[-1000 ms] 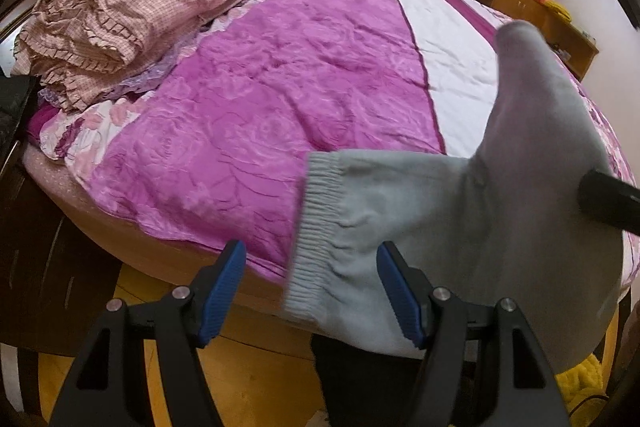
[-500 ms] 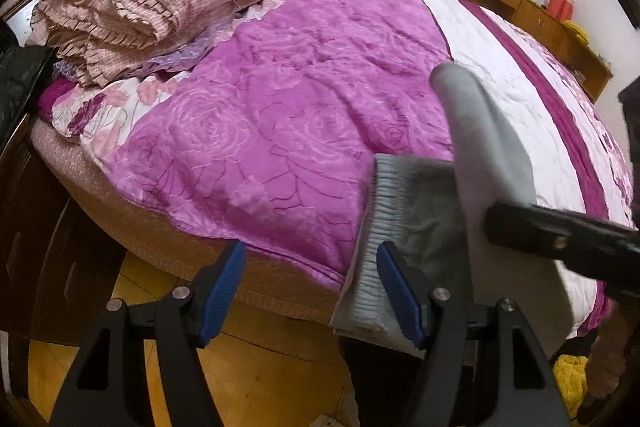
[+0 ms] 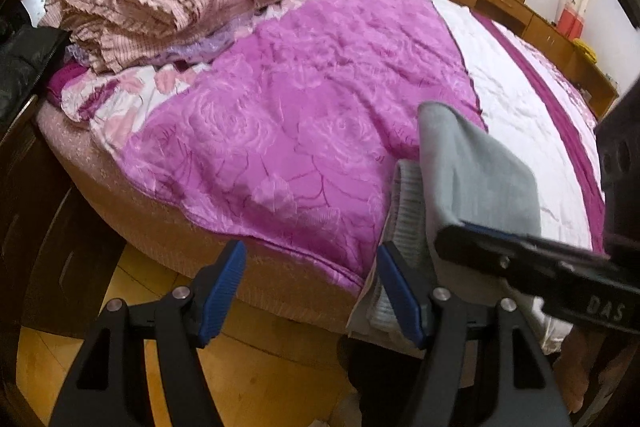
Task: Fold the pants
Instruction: 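Fold the held end over the pants with the right gripper and release, then smooth the folded pants with both open grippers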
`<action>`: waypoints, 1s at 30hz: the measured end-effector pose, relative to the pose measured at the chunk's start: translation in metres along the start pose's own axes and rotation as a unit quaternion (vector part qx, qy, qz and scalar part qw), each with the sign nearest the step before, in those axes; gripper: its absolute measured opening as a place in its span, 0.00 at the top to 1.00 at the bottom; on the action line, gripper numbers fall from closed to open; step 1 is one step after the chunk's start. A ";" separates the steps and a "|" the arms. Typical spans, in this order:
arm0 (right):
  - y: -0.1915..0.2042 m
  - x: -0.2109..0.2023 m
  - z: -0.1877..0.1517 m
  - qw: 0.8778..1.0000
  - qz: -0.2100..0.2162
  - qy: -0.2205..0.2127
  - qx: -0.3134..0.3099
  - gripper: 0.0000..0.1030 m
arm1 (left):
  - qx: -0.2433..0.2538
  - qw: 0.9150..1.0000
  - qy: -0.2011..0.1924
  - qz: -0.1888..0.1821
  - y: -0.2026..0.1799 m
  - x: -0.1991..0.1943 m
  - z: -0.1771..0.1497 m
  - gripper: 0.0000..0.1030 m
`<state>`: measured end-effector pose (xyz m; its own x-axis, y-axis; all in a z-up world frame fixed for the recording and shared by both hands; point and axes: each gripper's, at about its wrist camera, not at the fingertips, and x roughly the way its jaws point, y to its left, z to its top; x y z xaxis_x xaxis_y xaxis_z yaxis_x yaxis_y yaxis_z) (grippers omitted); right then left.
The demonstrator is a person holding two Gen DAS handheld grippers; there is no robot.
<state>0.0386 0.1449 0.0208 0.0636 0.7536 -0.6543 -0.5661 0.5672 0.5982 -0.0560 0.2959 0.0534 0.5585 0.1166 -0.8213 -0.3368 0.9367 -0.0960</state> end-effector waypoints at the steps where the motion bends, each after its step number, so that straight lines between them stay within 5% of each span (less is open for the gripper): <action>1: 0.001 -0.005 -0.002 1.000 0.003 -0.003 -0.001 0.79 | -0.001 1.000 -0.003 -0.001 0.000 -0.002 0.001 0.31; 4: 0.004 -0.018 -0.008 1.000 -0.008 -0.010 -0.005 0.70 | -0.004 1.000 -0.016 -0.011 -0.003 -0.012 0.005 0.31; 9: -0.009 -0.039 -0.018 1.000 -0.004 -0.002 0.020 0.69 | 0.012 0.998 -0.027 -0.058 -0.019 -0.025 0.009 0.30; 16: -0.038 -0.074 -0.035 0.996 -0.076 -0.026 0.024 0.61 | 0.052 0.994 0.004 -0.100 -0.049 -0.005 0.007 0.30; 23: -0.080 -0.068 -0.046 0.993 -0.079 0.000 0.090 0.61 | 0.086 0.992 0.054 -0.079 -0.062 0.035 0.006 0.30; 30: -0.088 -0.052 -0.046 0.993 -0.076 0.003 0.091 0.60 | 0.078 0.991 0.068 -0.088 -0.058 0.049 0.005 0.27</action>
<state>0.0470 0.0406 -0.0188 0.1313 0.6535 -0.7454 -0.3923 0.7248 0.5663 -0.0055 0.2491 0.0211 0.4866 -0.0887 -0.8691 -0.1160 0.9795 -0.1649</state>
